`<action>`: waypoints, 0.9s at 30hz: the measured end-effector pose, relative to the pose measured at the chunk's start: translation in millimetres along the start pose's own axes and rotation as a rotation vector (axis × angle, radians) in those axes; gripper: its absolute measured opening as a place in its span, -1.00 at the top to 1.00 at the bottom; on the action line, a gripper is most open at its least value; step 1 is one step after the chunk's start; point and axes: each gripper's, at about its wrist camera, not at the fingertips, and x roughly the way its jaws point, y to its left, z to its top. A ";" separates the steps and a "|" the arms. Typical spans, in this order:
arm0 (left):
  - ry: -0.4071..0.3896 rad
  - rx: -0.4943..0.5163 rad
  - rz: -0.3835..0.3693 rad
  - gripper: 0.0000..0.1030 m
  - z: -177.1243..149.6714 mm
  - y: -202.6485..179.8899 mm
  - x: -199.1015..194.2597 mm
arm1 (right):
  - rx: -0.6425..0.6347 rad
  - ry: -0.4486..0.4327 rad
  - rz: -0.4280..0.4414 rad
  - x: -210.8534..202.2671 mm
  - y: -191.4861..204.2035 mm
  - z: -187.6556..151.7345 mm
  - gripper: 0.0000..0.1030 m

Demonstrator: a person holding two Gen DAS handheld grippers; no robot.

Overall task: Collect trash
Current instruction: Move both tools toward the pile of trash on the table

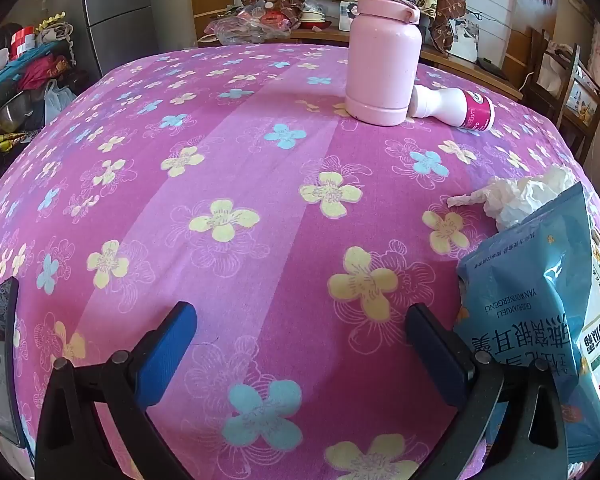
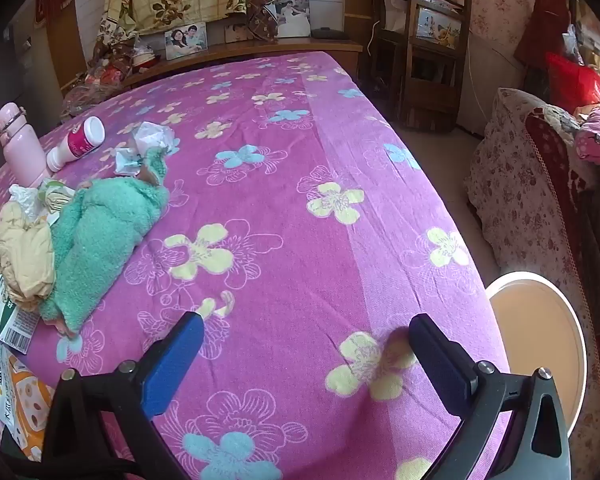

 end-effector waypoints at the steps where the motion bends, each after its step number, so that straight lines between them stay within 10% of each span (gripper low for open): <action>1: 0.002 -0.002 -0.002 -1.00 0.0 0.2 0.1 | 0.000 0.000 0.000 0.0 0.0 0.0 -1.00; 12: 0.023 -0.022 0.008 -1.00 -10.9 1.2 -12.9 | 0.000 -0.001 -0.001 0.0 0.1 -0.3 -1.00; 27: -0.185 0.059 -0.044 -1.00 -40.9 -28.2 -127.6 | -0.042 0.068 0.027 -5.7 -1.4 -4.4 -1.00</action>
